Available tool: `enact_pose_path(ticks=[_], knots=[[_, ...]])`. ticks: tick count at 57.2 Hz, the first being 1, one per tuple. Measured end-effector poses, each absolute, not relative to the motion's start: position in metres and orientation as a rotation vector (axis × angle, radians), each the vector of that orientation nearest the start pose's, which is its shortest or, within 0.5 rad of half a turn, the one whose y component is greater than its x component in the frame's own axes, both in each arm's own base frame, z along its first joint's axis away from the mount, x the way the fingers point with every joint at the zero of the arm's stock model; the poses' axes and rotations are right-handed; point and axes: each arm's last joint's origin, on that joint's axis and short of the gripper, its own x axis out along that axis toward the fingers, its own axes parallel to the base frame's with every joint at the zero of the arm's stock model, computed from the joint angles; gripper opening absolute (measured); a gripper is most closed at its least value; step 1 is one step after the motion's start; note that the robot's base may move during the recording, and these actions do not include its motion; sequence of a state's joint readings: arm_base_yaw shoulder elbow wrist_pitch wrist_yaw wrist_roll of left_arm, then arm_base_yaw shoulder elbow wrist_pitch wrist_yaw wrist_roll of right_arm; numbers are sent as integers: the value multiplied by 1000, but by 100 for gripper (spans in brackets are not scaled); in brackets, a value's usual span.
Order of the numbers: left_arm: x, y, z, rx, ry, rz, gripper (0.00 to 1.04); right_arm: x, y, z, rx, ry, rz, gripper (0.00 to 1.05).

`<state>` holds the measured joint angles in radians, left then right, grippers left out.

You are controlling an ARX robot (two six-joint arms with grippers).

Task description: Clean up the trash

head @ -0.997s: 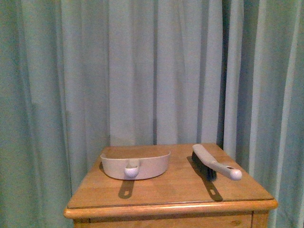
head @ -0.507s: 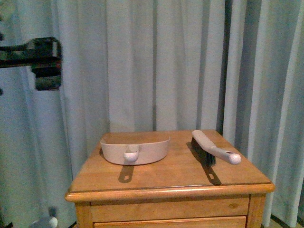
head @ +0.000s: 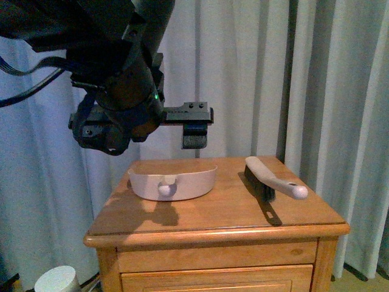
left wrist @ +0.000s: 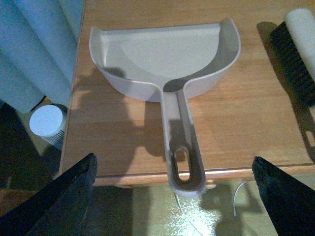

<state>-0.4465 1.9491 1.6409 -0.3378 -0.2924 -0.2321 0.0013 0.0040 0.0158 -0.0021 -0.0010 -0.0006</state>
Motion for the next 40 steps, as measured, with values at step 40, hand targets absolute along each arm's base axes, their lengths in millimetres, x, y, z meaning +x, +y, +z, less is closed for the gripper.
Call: enact_pose_path(ticks=[40], knots=[[458, -204, 223, 33, 695, -33, 97, 97, 0, 168, -1, -10, 2, 97]])
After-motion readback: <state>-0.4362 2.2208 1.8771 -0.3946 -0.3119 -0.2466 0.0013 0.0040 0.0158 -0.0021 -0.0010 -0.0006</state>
